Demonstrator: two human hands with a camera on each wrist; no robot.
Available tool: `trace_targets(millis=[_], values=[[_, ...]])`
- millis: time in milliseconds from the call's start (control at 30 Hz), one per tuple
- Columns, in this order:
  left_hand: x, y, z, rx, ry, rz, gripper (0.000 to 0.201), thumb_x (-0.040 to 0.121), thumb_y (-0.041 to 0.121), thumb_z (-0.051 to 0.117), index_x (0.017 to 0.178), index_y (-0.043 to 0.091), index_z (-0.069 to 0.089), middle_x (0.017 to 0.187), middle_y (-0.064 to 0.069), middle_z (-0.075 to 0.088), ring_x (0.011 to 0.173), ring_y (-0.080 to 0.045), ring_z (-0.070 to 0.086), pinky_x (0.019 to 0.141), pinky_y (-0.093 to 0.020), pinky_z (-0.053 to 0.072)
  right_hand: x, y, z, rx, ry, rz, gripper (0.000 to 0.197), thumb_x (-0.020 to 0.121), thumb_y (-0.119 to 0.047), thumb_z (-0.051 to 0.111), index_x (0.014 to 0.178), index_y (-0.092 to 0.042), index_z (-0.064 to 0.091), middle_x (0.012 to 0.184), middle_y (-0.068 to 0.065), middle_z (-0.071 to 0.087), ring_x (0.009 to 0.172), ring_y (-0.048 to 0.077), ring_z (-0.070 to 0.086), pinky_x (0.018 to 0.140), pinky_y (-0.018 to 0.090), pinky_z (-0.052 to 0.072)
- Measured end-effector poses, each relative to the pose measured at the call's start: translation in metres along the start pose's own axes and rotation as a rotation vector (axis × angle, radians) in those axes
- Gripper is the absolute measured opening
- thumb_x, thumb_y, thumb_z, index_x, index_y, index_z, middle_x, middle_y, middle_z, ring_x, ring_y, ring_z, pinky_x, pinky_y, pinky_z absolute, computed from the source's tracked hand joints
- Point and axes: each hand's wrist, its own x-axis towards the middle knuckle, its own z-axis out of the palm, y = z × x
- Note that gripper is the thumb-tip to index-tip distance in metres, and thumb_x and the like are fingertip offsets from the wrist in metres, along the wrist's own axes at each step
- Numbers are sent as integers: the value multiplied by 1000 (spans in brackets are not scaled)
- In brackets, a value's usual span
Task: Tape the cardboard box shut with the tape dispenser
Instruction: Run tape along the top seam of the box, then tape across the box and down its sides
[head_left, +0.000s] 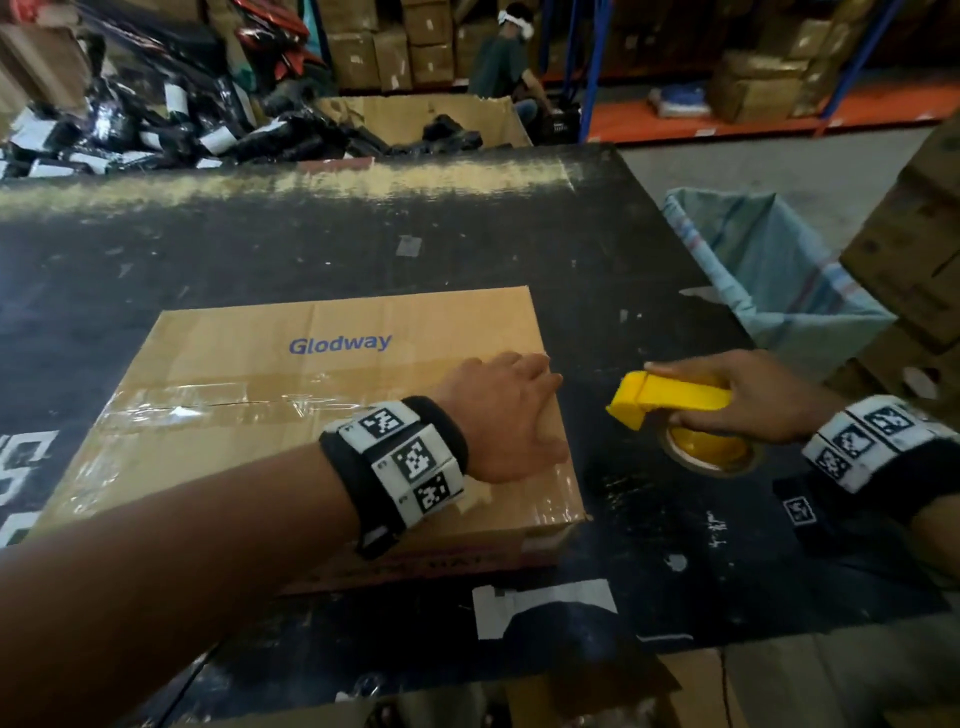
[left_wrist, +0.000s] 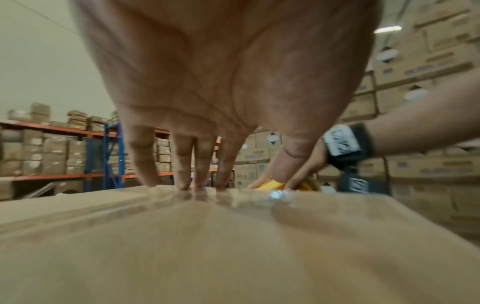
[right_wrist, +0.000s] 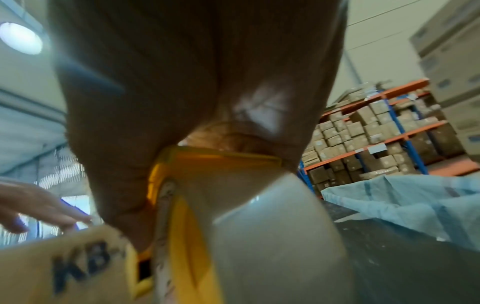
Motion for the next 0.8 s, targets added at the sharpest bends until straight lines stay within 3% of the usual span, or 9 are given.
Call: trace_targets(millis=[67,100,233,333,400,467,633,700,800], values=[[15,-8,-15,-220,132,-47,64,93,54,49,147,20,45,143,-7,58,130,-27,55,106,-44,46,-16,-14,0,148,177,-13,75,75,-42,81,142,-49,48,139,-15,61,119,3,59,95,24,47],[25,-12,-24,-372,166,-82,56,95,49,51,143,19,51,135,-7,64,124,-28,60,103,-42,48,-23,-24,-1,224,256,-30,76,76,-41,81,145,-46,46,141,-17,57,122,-1,57,100,25,46],[53,-16,-54,-1068,62,-169,37,101,32,53,131,11,61,116,-16,71,101,-27,71,82,-33,54,-52,-82,-1,380,560,-85,75,80,-34,78,147,-35,44,145,-23,50,128,-12,46,100,10,38],[56,-11,-69,-1304,9,-100,33,103,26,53,128,9,65,101,-10,72,83,-16,71,72,-26,60,-66,-118,7,429,721,-48,74,81,-36,77,147,-37,44,144,-19,52,125,-4,52,96,18,44],[55,-12,-77,-1337,36,-58,30,102,19,55,127,7,66,94,-8,72,70,-9,73,61,-21,59,-72,-136,12,416,806,10,75,81,-41,77,148,-41,43,138,-18,54,118,-5,54,90,20,47],[54,-16,-84,-1327,15,-12,28,101,11,56,127,5,65,90,-7,73,64,-6,72,59,-19,57,-75,-148,17,397,883,60,76,81,-42,77,148,-41,43,132,-20,53,113,-15,49,87,15,45],[55,-37,-103,-1234,-4,113,32,95,2,63,127,2,64,104,-13,74,78,-11,72,65,-20,57,-72,-173,26,411,969,117,74,81,-41,79,147,-34,47,129,-13,57,110,-23,44,87,0,34],[57,-47,-110,-1146,-8,189,34,94,-1,63,128,-1,62,99,-18,73,79,-16,71,69,-23,59,-68,-188,27,395,965,158,75,81,-44,77,148,-36,45,128,-9,59,107,-20,47,84,1,36],[65,-66,-121,-987,-61,309,39,89,8,71,127,7,64,83,-9,76,91,-26,69,86,-36,57,-67,-218,25,356,916,232,75,82,-51,71,149,-41,41,115,-5,61,91,-4,52,75,12,42]])
